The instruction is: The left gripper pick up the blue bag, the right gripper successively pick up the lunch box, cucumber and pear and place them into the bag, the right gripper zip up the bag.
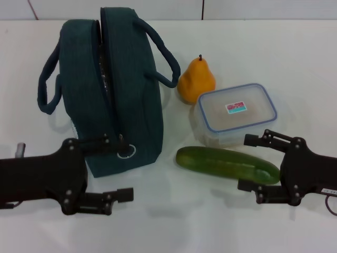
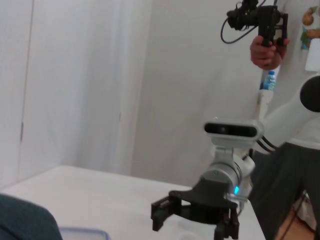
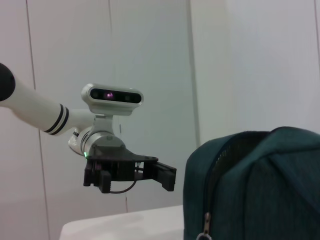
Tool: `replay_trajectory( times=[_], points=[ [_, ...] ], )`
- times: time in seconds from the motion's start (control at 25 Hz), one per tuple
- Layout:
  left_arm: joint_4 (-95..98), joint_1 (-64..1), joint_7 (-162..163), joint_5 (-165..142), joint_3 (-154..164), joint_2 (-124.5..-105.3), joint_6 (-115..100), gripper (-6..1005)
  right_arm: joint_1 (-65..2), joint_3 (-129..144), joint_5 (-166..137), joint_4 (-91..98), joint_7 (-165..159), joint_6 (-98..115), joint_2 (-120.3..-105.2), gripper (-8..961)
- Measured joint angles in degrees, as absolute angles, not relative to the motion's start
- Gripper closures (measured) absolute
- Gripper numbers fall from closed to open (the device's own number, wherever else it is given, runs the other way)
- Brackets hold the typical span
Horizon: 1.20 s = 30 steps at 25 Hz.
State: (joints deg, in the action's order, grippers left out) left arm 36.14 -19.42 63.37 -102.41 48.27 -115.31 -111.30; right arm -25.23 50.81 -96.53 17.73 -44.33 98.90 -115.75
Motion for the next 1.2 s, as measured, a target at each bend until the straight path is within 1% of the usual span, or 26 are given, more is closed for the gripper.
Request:
replay_trajectory(
  times=[0.28, 0.48, 0.68, 0.8, 0.92, 1.04, 1.2],
  points=[
    [36.65, -19.51, 63.70, -88.10, 45.03, -114.59, -111.18, 159, -24.65, 50.51, -92.29, 18.15, -44.13, 101.07, -115.46, 93],
    [36.82, -23.83, 73.34, -84.45, 31.57, -114.32, -104.52, 165, -24.43, 50.54, -90.50, 17.93, -44.46, 101.53, -115.38, 94],
    [37.88, -28.73, 86.61, -84.80, 27.77, -111.90, -91.39, 172, -23.10, 50.53, -88.94, 17.85, -44.52, 102.73, -115.36, 96],
    [41.41, -30.18, 96.28, -89.01, 28.12, -110.83, -83.20, 175, -21.91, 50.49, -87.58, 17.84, -44.53, 103.82, -115.30, 97],
    [45.15, -30.52, 104.46, -96.52, 28.37, -110.18, -80.89, 179, -21.04, 50.46, -86.30, 17.84, -44.45, 104.02, -115.30, 98],
    [52.30, -30.23, 115.88, -104.42, 30.95, -110.03, -82.22, 183, -20.42, 50.38, -85.48, 17.84, -44.34, 103.37, -115.31, 99],
    [65.92, -27.59, 133.07, -111.80, 37.36, -110.76, -85.35, 188, -20.10, 50.27, -85.32, 17.84, -44.32, 103.17, -115.28, 100]
  ],
)
